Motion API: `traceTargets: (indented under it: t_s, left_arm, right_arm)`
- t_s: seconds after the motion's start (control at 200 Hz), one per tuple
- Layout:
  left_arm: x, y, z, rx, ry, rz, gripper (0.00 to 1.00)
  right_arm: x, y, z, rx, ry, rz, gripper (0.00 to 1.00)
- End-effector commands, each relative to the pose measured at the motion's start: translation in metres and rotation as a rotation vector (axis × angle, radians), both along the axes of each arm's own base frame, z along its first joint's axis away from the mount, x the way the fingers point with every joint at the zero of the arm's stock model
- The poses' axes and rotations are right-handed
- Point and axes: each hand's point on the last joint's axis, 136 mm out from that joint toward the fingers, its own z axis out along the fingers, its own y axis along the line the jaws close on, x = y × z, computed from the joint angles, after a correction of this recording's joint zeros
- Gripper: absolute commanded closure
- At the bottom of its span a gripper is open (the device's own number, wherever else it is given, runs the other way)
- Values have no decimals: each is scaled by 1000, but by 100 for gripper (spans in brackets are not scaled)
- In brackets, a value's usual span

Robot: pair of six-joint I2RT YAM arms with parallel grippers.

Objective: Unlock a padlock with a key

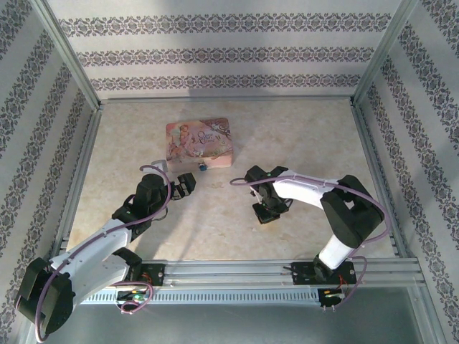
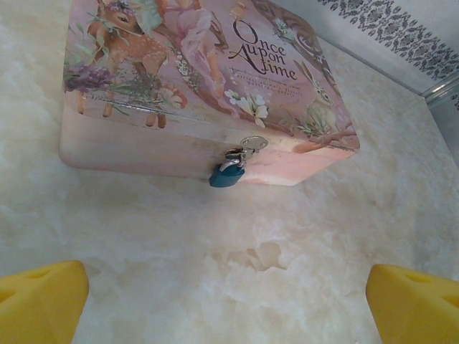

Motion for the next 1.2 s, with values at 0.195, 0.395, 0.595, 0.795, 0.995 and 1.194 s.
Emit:
traceTargets:
  t_s: [0.195, 0.395, 0.595, 0.795, 0.995, 1.194]
  left_arm:
    - [2, -3, 16, 3, -45, -13, 1]
    - [3, -10, 26, -26, -40, -34, 1]
    - [6, -25, 36, -112, -6, -68, 1]
    - [10, -48, 45, -256, 78, -112, 1]
    - [19, -78, 59, -489, 183, -175, 1]
    - [45, -106, 78, -871, 244, -234, 0]
  right_arm:
    - [19, 0, 20, 60, -151, 10, 100]
    - [33, 3, 52, 115, -275, 46, 100]
    - [47, 11, 92, 189, -422, 107, 100]
    - [63, 26, 137, 299, -588, 147, 100]
    - [81, 52, 185, 478, -776, 168, 100]
    - [98, 80, 236, 678, -961, 163, 100]
